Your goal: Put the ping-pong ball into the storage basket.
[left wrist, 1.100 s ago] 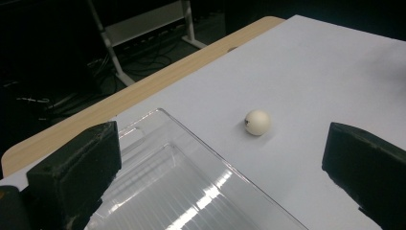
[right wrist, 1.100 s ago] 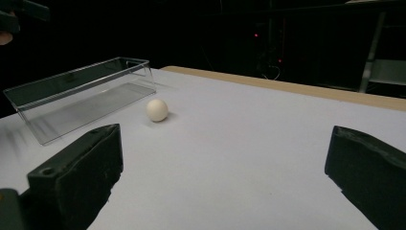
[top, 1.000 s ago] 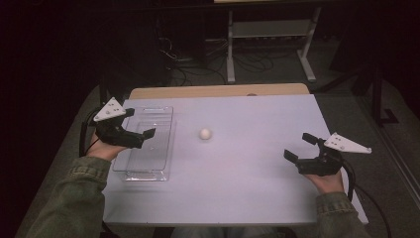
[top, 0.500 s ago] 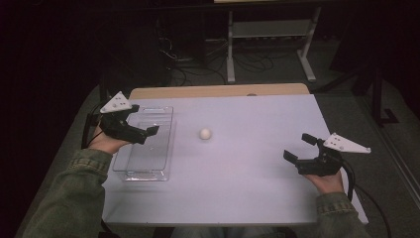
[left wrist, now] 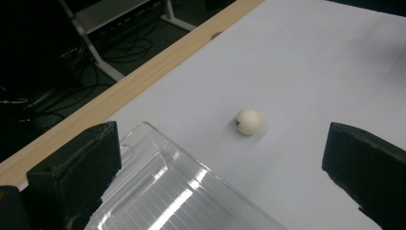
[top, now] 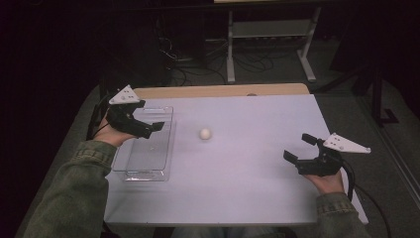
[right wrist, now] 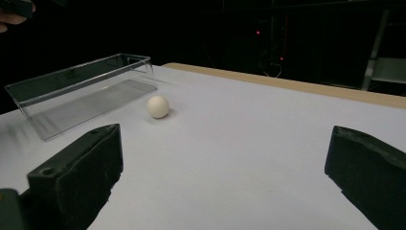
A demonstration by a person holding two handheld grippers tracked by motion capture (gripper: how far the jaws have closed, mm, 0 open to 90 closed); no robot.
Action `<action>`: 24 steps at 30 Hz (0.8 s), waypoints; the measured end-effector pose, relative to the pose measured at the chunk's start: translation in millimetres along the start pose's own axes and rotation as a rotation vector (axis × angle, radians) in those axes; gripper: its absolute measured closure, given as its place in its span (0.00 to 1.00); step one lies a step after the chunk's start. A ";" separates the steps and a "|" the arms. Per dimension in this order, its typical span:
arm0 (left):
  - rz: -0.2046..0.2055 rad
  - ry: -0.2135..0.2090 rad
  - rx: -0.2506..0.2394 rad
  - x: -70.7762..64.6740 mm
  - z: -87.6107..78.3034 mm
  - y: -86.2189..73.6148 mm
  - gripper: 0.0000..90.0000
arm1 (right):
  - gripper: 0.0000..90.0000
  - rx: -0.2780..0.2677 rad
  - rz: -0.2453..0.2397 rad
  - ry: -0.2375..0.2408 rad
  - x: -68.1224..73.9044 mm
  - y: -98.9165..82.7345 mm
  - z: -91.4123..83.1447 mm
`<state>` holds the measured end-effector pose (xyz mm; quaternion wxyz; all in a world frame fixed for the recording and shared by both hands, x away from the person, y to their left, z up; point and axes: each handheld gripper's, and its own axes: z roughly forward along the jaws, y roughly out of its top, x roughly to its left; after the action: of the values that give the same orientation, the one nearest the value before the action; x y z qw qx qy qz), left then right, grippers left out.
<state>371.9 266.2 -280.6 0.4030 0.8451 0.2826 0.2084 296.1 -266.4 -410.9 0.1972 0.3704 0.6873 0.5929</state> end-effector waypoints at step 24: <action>0.075 -0.077 0.063 -1.7 22.1 28.6 0.00 | 0.00 0.006 0.000 0.006 0.7 -0.5 -0.3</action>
<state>392.3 237.9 -270.9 0.3787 0.8748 0.2414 0.1816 295.4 -266.2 -411.2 0.1940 0.3693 0.6897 0.5919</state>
